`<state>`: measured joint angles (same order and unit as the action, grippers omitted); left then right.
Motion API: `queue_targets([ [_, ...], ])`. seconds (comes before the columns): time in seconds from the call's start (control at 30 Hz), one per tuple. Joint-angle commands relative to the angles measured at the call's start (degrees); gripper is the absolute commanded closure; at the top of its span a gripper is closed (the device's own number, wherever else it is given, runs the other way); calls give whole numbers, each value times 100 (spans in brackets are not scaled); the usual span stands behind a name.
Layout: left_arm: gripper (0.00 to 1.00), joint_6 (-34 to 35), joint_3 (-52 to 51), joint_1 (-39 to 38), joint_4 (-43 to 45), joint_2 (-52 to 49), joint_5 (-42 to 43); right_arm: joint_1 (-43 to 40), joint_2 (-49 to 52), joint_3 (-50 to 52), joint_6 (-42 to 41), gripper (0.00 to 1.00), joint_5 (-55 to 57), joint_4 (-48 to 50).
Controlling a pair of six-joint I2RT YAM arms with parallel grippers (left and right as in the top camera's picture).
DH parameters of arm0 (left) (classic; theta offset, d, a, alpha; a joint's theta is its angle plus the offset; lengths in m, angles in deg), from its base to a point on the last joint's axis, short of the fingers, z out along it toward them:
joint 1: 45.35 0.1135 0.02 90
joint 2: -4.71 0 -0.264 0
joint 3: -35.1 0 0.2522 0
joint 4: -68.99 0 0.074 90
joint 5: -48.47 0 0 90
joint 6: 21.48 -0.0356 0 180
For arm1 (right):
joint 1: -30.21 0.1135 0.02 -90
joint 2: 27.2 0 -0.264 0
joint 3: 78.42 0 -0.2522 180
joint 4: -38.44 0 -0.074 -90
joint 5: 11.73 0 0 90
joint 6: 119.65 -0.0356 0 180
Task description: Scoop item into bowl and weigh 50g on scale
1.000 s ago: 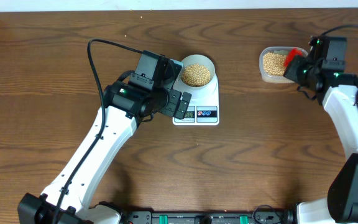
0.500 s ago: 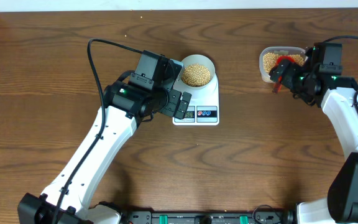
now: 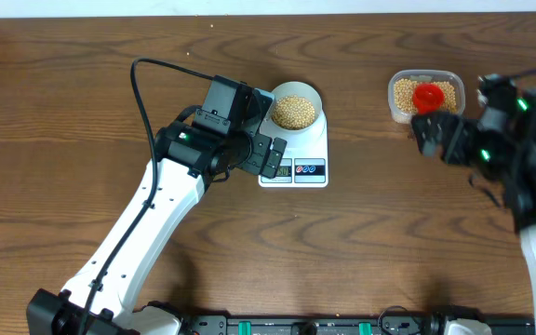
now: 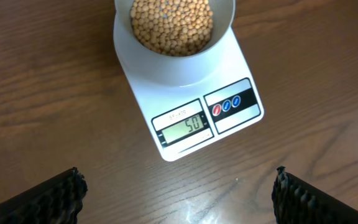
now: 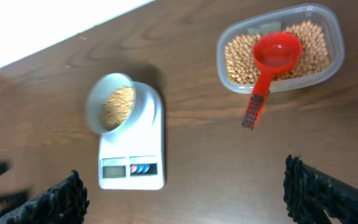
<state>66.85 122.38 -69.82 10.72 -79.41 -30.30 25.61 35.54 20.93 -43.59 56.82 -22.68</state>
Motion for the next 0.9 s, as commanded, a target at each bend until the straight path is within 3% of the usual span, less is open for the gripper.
queue_targets([
  [0.0, 2, 2, -55, 24, -2, 22, -79, -35, -896, -94, 245, 1, -138, -529],
  [0.27, 2, 2, -55, 24, -4, 22, -79, -35, -2411, -92, 612, 1, 1025, -1517],
  [0.57, 2, 2, -55, 24, -4, 22, -79, -35, -2822, 13, 614, 1, 1648, -1899],
  [0.73, 2, 2, -55, 24, -2, 22, -79, -33, -3246, 730, 697, 1, 1746, -1008],
  [0.87, 2, 2, -55, 24, -4, 22, -79, -33, -3969, 1923, 697, 1, 1746, 260],
])
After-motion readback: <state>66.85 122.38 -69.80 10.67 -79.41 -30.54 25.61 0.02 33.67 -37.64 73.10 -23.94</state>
